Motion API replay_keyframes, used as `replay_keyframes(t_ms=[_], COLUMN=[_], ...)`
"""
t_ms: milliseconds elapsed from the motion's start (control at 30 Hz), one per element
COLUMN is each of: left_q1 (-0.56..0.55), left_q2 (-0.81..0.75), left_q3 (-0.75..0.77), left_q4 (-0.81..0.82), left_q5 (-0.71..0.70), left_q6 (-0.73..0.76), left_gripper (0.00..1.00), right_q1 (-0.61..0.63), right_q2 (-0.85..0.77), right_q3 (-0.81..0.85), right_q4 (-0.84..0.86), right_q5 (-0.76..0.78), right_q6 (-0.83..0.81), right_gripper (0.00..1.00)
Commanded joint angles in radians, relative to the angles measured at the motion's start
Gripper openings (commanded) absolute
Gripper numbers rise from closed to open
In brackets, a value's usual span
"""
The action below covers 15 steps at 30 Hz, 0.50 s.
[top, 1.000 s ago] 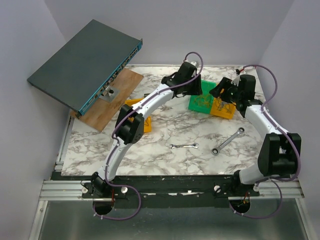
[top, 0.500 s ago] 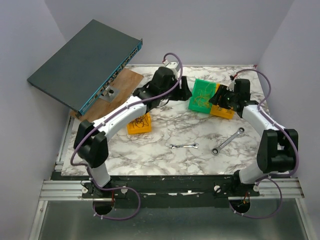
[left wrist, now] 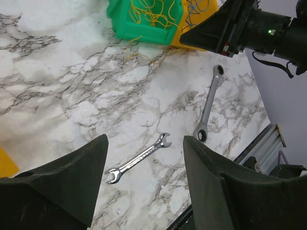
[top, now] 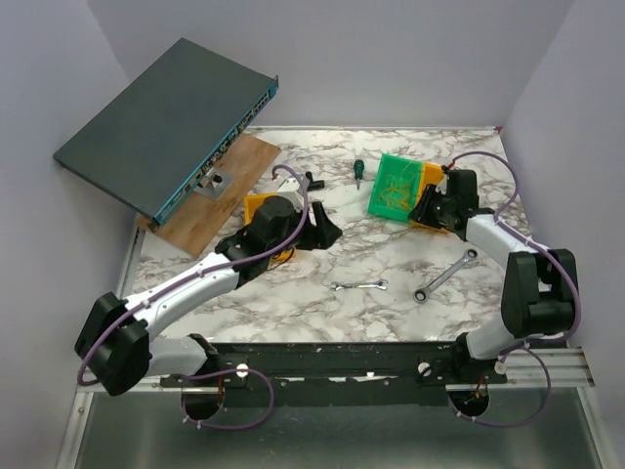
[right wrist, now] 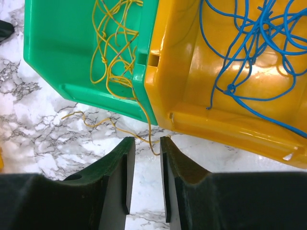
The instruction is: Untangle the cables
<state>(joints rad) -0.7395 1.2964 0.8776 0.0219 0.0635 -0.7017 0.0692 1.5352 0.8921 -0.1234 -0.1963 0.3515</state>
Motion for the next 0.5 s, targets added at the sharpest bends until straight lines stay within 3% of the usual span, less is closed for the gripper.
replay_keyframes(t_ms=[0,133,267,467], left_q1=[-0.001,0.000,0.000,0.000], left_q2=[-0.118,-0.152,-0.178,-0.189], left_q3=[-0.074,-0.098,-0.111,-0.105], left_q4=[0.039,0.012,0.003,-0.011], left_q5=[-0.091,-0.109,-0.114,-0.117], left_q6=[0.000,0.014,0.019,0.033], left_gripper=[0.66,0.66,0.66,0.66], right_q1=[0.018,0.036,0.047,0.060], right_q2=[0.051,0.098,0.098,0.062], right_q3=[0.018,0.052,0.070,0.183], right_q4=[0.051,0.051,0.041,-0.091], right_q5=[0.026,0.055,0.063,0.148], right_q6=[0.017,0.019,0.021,0.007], right_gripper=[0.33,0.33,0.10,0.01])
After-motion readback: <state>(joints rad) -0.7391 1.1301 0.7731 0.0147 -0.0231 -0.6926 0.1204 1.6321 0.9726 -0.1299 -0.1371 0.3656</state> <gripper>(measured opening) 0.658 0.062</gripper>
